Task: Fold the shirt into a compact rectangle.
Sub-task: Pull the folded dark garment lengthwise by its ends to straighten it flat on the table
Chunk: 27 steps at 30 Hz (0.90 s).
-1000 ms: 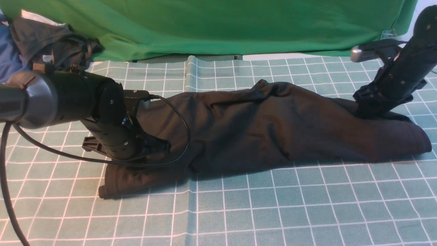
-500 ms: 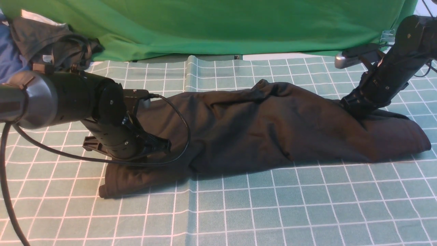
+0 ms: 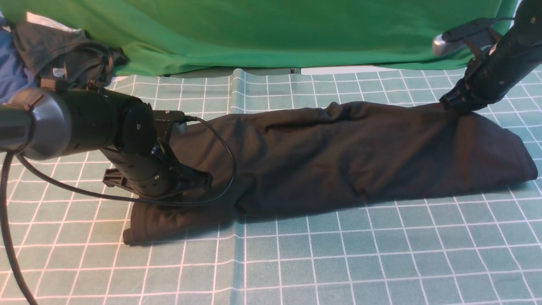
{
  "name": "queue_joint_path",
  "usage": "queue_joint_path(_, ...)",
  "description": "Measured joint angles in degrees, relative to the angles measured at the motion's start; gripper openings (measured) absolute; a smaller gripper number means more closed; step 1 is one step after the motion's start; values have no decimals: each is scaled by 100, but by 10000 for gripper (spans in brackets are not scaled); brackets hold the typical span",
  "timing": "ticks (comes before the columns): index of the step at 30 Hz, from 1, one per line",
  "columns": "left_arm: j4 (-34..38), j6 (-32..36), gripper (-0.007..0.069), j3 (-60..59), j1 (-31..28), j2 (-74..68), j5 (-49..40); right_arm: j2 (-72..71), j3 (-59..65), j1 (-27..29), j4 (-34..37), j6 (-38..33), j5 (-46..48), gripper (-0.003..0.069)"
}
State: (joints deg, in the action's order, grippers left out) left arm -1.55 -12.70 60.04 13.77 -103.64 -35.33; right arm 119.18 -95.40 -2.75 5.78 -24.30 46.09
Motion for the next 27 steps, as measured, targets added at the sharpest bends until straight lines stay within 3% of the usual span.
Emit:
queue_joint_path(5,-9,58,7,0,0,6,6,80,0,39,-30,26,-127,68)
queue_joint_path(11,-290,-38,7,102,-167,608,-478,54,-62,44,-823,871,-42,379)
queue_joint_path(14,-284,-64,7,102,-295,1038,-928,-86,-224,49,-1001,1174,369,439)
queue_joint_path(17,-149,-116,8,102,-401,1329,-1630,-404,-340,49,-1032,1518,867,425)
queue_joint_path(24,155,-44,74,102,-406,1301,-1836,-819,-340,49,-747,1679,1106,318)
queue_joint_path(27,212,-44,244,102,-406,1118,-1798,-839,-347,44,-701,1679,1242,281)
